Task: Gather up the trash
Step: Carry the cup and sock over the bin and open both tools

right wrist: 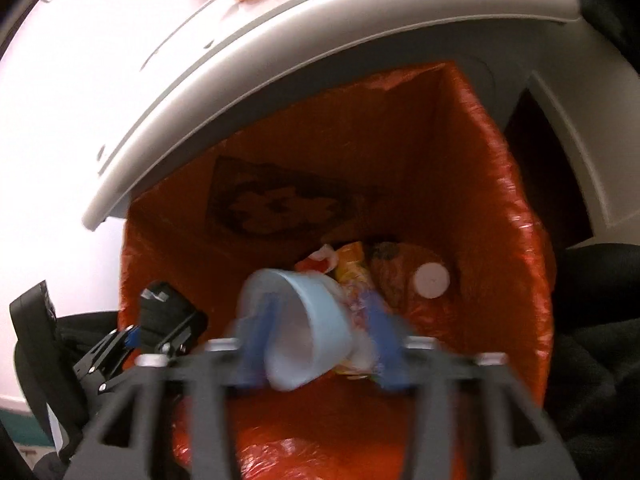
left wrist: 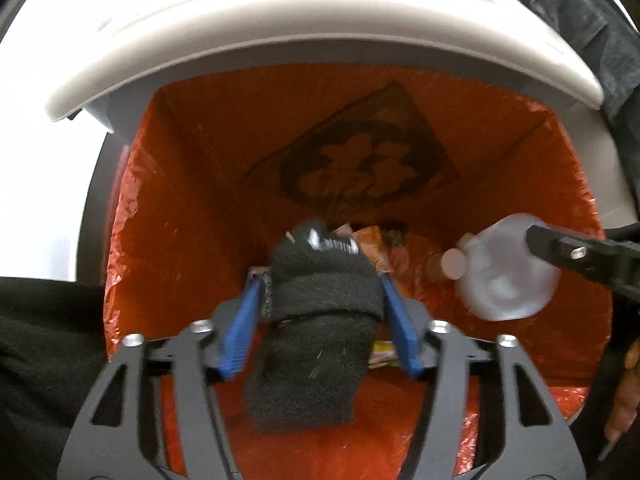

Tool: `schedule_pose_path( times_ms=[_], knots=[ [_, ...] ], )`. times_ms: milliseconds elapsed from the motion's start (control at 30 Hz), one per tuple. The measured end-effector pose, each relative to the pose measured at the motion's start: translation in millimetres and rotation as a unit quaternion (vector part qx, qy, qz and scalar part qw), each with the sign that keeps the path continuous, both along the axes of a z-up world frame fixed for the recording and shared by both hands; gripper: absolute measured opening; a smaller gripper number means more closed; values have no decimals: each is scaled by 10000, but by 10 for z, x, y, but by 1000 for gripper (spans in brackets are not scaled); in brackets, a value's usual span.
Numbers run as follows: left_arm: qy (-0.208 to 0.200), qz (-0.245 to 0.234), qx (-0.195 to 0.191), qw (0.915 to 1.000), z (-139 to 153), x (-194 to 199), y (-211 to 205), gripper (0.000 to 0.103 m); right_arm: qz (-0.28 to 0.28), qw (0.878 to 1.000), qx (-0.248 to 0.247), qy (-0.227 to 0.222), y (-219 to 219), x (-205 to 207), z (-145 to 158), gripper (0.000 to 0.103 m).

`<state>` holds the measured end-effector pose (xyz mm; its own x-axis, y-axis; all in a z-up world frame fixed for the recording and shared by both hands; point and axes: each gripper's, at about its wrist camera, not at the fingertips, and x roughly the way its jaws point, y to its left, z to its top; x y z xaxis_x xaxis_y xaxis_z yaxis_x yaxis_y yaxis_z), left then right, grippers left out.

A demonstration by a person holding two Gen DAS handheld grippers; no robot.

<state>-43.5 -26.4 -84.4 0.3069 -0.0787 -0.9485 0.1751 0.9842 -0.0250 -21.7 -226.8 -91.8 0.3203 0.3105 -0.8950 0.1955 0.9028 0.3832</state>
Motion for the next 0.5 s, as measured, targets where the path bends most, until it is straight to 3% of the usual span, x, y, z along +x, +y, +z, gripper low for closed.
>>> schedule_pose_path(
  times_ms=[100, 333, 500],
  knots=[
    [-12, 77, -54, 10000, -9, 11, 28, 70, -121, 9999, 8, -114, -76, -27, 37, 60],
    [-18, 90, -36, 10000, -12, 30, 11, 71, -254, 9994, 86, -224, -152, -42, 107, 60],
    [-272, 22, -268, 9993, 109, 29, -19, 71, -184, 9979, 131, -613, -222, 140, 432, 60]
  ],
)
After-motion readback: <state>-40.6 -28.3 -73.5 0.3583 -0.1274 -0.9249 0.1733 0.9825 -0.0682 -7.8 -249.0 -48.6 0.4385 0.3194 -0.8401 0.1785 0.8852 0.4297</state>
